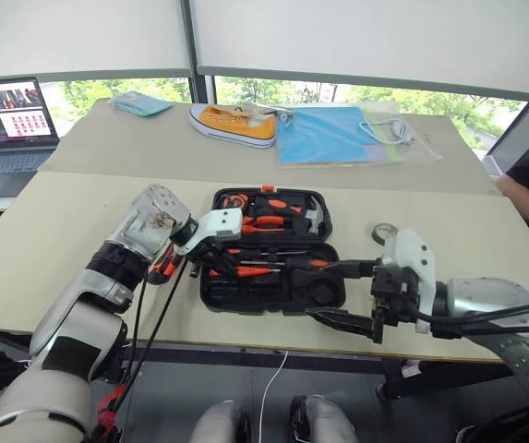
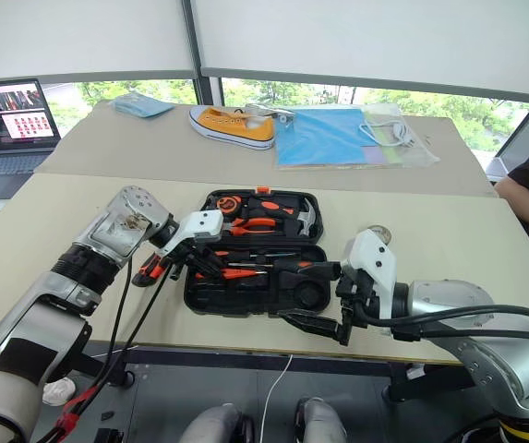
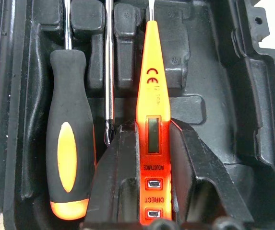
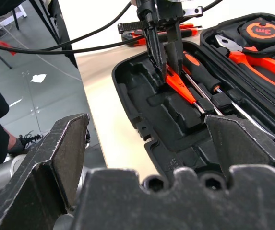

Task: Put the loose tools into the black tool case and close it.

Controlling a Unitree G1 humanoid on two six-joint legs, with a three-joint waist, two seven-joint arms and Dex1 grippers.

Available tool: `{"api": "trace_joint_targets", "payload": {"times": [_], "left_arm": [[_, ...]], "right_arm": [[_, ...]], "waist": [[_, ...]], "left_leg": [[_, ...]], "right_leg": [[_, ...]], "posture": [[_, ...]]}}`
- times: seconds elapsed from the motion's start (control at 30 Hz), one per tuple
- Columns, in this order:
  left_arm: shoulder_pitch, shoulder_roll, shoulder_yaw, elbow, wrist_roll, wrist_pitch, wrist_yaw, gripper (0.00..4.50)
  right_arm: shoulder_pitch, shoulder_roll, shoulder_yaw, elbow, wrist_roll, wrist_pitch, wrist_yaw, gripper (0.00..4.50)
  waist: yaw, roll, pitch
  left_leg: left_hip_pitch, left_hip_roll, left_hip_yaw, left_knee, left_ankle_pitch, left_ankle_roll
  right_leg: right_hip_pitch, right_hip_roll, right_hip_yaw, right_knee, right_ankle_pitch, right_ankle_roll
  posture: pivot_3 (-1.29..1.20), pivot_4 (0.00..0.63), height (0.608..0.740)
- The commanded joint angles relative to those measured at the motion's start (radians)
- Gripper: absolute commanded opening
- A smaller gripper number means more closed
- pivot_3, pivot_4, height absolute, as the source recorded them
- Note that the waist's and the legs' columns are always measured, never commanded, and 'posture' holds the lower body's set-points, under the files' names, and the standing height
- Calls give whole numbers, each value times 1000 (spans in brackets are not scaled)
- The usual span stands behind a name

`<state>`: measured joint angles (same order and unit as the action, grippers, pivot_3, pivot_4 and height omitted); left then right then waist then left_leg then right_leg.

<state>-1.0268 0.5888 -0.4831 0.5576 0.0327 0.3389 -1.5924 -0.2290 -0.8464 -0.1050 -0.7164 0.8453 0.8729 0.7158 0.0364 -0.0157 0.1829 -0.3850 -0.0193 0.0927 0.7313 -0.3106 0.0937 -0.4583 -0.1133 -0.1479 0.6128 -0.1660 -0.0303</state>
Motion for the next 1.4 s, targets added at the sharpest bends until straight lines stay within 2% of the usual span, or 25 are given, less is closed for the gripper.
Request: {"api": "trace_joint_targets", "payload": {"times": [0.03, 0.2, 0.3, 0.47, 0.63, 1.07, 1.4], "left_arm": [[-4, 73, 42, -80, -114, 24, -22, 2683], [53, 173, 126, -186, -325, 56, -22, 2683], [103, 140, 211, -184, -366, 59, -10, 1865], [176, 38, 271, -137, -340, -41, 106, 74], [204, -39, 268, -53, -284, -117, 197, 74], [289, -47, 216, 43, -158, -303, 184, 74], [273, -62, 221, 103, -140, -329, 197, 74]], "right_arm": [[-11, 4, -33, -16, 16, -20, -8, 4500], [5, 2, -48, -16, 28, -16, -10, 4500], [12, 1, -53, -13, 27, -17, -8, 4500], [5, 2, -51, -8, 26, -13, -8, 4500], [-4, -4, -56, -3, 33, -5, -8, 4500], [-19, 9, -52, 30, 58, 6, -44, 4500], [-28, 9, -42, 40, 62, 3, -43, 4500]], "waist": [[-1, 0, 0], [-1, 0, 0], [4, 0, 0], [8, 0, 0], [4, 0, 0], [4, 0, -2], [3, 0, -6]], "left_leg": [[0, 0, 0, 0, 0, 0], [-1, 0, 0, 0, 0, 0], [-1, -1, -1, 0, 0, 0], [-1, -2, -2, 2, 0, 0], [-1, -1, -1, 3, 0, 0], [1, -1, 0, 2, 0, 0], [2, -1, 0, 2, 0, 0]], "right_leg": [[0, 0, 0, 0, 0, 0], [-1, 0, 0, -1, 3, -5], [0, -1, 0, -1, 2, -4], [2, -1, 0, -1, 1, 1], [1, 0, 0, -1, 2, -1], [2, -1, 1, -1, 4, -3], [2, -1, 1, -1, 3, -2]], "posture": [[0, 150, 718], [0, 150, 718], [0, 150, 718], [0, 150, 718], [0, 150, 718], [0, 150, 718], [0, 150, 718]]}}
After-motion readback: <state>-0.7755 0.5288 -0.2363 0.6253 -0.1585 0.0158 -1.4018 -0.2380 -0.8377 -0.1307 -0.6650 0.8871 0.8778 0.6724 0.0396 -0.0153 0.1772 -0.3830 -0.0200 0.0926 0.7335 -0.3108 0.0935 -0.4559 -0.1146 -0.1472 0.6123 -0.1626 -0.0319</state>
